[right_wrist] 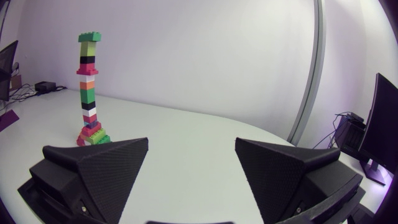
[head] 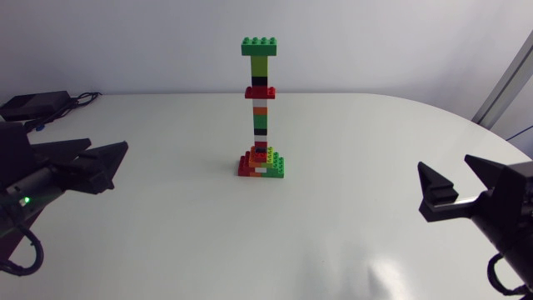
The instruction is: Disassemble duplo
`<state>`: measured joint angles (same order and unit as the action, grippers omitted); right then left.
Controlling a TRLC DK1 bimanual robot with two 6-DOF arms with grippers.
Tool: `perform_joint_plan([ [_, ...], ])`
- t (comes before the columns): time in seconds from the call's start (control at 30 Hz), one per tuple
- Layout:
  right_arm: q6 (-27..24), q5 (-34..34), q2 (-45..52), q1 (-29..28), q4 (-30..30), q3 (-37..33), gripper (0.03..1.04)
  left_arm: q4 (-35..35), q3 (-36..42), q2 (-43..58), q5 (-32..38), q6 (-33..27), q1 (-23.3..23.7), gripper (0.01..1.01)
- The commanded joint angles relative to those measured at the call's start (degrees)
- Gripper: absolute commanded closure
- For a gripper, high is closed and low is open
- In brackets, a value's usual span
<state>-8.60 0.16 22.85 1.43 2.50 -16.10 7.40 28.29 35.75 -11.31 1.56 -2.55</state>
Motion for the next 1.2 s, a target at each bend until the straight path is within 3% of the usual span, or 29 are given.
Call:
perform_joint_plan([
  [0.0, 0.51, -0.25, 5.63, -1.17, 0.93, -3.85, 0.06, 1.83, 5.72, 7.85, -6.62, 2.48, 3.95, 0.136],
  [0.1, 1.92, -1.13, 11.51, -1.61, 0.84, -7.19, 0.06, 3.59, 10.73, 19.8, -20.24, 4.24, 9.67, 0.138],
  [0.23, 5.0, -3.68, 18.37, -2.57, -0.57, -12.12, 0.06, 3.41, 14.68, 30.79, -21.3, 0.37, 8.35, 0.133],
  [0.3, 7.02, -5.61, 20.65, -3.1, -1.54, -13.96, 0.06, 1.04, 15.48, 33.34, -22.09, -0.42, 6.94, 0.133],
  [0.37, 8.69, -6.76, 22.24, -2.75, -2.41, -15.28, 0.06, -0.54, 16.88, 34.65, -21.91, -6.84, 5.18, 0.133],
  [0.47, 10.8, -10.27, 22.76, -1.78, -5.23, -16.86, 0.06, -0.89, 18.64, 36.06, -15.67, -16.15, -0.53, 0.108],
  [0.57, 11.24, -12.82, 22.85, -0.73, -7.86, -18.36, 0.06, -0.89, 21.36, 39.93, -11.8, -19.23, -5.45, 0.095],
  [0.77, 12.82, -18.45, 24.79, -0.64, -12.17, -20.46, 0.06, 1.83, 28.04, 50.74, -22.26, -29.86, -8.09, 0.095],
  [1.0, 12.56, -22.22, 25.22, -0.55, -18.67, -24.16, 0.06, -7.05, 29.01, 56.8, -22.53, -28.9, -11.43, 0.103],
  [1.17, 6.58, -21.79, 25.58, 2.52, -25.97, -27.94, 0.06, -11.27, 30.33, 61.02, -25.52, -29.25, -11.87, 0.102],
])
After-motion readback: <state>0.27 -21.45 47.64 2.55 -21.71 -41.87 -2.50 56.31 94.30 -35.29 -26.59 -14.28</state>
